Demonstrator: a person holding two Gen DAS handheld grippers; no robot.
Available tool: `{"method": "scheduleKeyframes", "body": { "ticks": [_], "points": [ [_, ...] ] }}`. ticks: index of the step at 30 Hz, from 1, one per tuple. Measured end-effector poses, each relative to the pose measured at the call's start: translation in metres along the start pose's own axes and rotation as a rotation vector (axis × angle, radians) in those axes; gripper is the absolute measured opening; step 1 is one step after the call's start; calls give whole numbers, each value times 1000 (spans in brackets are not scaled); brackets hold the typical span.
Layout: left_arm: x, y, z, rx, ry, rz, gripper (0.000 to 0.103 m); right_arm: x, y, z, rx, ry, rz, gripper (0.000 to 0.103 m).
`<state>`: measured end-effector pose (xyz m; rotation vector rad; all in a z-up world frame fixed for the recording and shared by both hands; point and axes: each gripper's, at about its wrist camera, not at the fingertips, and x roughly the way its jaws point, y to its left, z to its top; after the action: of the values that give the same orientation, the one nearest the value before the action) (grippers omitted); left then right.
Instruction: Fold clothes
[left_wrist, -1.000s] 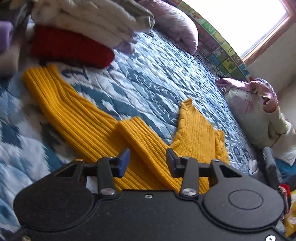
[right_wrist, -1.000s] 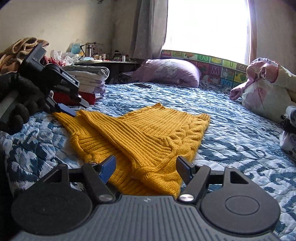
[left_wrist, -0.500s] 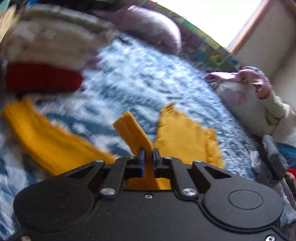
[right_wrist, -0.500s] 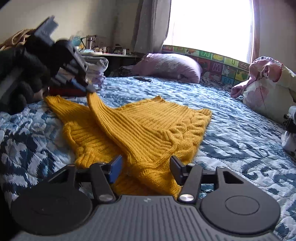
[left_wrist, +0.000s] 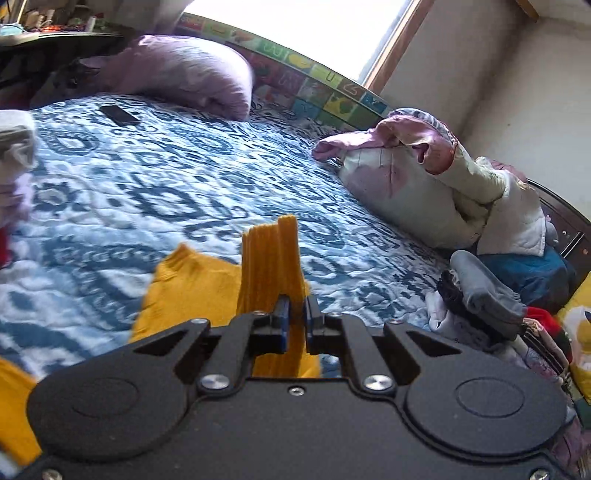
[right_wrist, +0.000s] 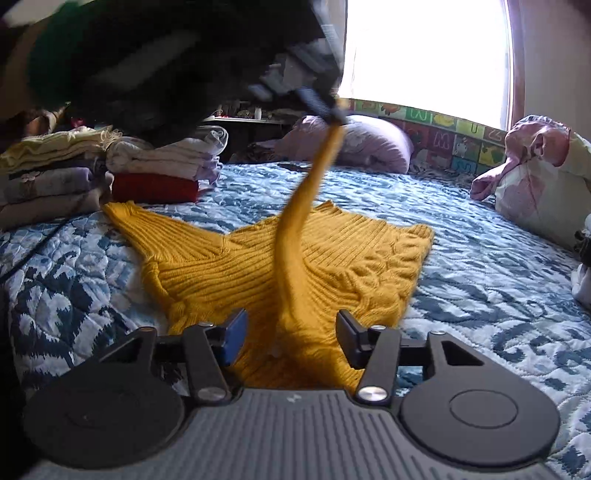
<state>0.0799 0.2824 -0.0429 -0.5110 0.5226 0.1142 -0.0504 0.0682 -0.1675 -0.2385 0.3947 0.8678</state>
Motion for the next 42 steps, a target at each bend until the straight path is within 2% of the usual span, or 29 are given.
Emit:
{"method": "scheduleKeyframes", "body": {
  "ticks": [9,17,26,30,31,33,37,40,42],
  "points": [
    [70,-16,5,-31,65,-13,5,0,-10,-1,48,18,8,52],
    [127,-20,-11,-7,134,26,5,1,-20,-2,77,48,-3,52],
    [161,-28,-32,95,171,112,5,5,-25,-8,102,75,-8,54],
    [177,-33,-38,173,215,149,6,6,-25,-8,106,81,-1,55],
    [178,-33,-38,183,229,141,10,6,-25,-8,105,83,3,55],
    [178,-32,-37,199,248,122,10,6,-24,-8,95,88,6,56],
    [140,-26,-25,216,197,88,10,-5,-27,-5,95,89,-12,54],
    [106,-19,-20,239,171,58,10,-23,-29,-1,85,46,-53,53],
    [90,-11,-25,262,173,43,10,-31,-31,2,80,-4,-85,48]
  ]
}}
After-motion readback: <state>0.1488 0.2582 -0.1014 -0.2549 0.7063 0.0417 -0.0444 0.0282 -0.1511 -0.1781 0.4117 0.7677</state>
